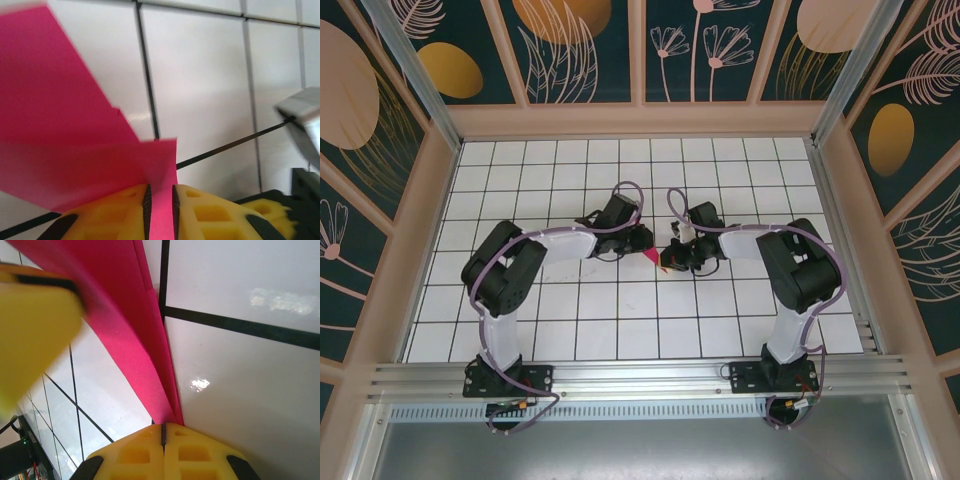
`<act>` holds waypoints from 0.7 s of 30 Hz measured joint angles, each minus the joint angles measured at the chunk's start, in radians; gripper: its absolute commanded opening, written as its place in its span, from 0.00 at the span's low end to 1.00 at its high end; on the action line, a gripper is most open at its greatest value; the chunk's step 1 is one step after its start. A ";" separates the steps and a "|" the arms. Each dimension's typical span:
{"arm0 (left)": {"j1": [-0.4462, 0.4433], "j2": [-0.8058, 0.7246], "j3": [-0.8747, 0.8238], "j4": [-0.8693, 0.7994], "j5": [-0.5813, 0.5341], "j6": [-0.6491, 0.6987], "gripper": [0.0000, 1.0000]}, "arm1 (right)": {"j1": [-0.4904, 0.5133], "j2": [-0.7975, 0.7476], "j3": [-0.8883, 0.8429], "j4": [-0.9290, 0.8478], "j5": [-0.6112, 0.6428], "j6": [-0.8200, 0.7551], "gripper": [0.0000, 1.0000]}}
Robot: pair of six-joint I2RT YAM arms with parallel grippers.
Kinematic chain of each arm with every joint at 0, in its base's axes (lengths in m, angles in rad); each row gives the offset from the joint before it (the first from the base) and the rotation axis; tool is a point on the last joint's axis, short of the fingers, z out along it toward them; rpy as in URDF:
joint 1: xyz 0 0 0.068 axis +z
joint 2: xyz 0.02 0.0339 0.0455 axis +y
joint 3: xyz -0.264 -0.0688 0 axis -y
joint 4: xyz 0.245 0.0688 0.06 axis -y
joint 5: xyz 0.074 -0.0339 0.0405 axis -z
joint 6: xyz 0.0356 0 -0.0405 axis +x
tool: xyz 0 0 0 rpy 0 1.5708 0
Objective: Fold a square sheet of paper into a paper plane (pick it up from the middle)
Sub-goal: Fold the wing for the fifth time at the center of the table.
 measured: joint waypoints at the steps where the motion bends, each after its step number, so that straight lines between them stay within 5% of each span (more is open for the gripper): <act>1: 0.002 -0.017 0.000 0.001 -0.010 0.015 0.25 | -0.002 0.000 -0.002 0.000 0.000 0.000 0.03; 21: 0.036 -0.004 -0.101 0.141 -0.039 0.099 0.25 | -0.009 0.010 -0.005 0.014 -0.021 -0.001 0.03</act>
